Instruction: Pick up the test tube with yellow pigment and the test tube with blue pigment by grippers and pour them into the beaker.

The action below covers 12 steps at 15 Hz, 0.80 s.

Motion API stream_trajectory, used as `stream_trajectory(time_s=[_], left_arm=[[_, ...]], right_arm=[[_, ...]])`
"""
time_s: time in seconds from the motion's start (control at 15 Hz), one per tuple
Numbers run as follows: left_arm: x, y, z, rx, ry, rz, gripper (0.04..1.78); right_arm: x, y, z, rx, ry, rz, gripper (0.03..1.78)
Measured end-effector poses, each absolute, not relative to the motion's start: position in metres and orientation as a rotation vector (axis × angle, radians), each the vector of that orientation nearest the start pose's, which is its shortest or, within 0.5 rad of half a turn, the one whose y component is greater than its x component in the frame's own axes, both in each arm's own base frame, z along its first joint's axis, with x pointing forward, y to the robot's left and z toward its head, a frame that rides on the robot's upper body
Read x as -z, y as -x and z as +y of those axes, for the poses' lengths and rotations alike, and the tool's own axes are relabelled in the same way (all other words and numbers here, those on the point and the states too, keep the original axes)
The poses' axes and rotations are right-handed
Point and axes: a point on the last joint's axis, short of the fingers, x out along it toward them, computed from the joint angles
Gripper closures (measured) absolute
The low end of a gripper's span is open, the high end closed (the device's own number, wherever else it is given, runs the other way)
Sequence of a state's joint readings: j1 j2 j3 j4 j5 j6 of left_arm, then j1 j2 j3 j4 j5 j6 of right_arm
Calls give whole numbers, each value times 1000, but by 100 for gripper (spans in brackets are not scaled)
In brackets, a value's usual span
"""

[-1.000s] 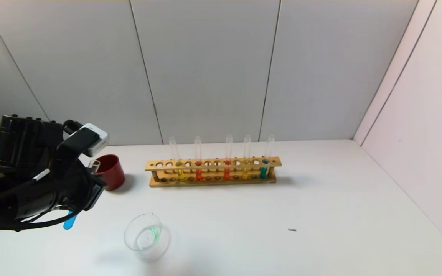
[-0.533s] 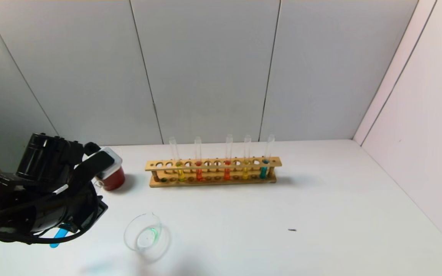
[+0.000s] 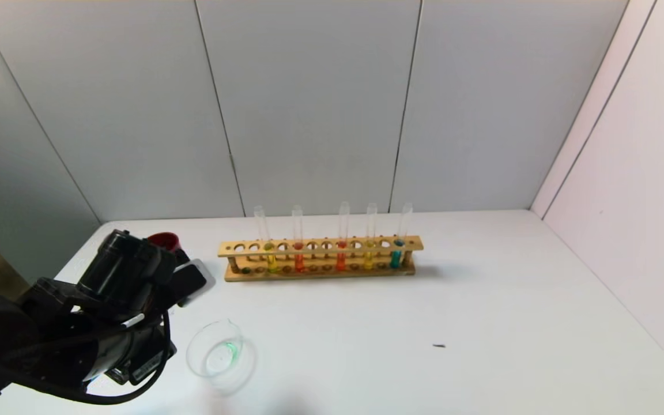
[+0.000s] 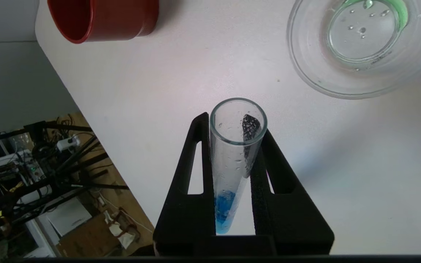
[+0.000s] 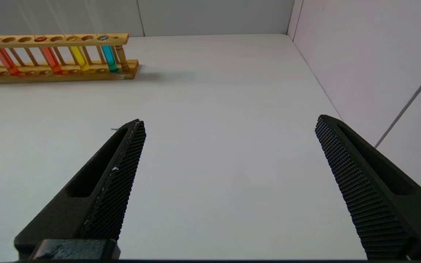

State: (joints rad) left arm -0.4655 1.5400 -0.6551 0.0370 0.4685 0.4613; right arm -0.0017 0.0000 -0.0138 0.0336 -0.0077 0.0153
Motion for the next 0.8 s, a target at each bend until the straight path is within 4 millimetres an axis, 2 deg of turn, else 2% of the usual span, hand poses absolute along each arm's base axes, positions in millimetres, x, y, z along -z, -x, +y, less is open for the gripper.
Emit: stream_trajectory(time_s=[0.4, 0.8], left_arm=[[-107, -205, -111, 254, -943, 894, 150], [-92, -207, -116, 300, -1036, 1017, 150]], right_arm=[[-76, 24, 0, 10, -15, 20, 11], [-76, 24, 0, 10, -15, 20, 11]])
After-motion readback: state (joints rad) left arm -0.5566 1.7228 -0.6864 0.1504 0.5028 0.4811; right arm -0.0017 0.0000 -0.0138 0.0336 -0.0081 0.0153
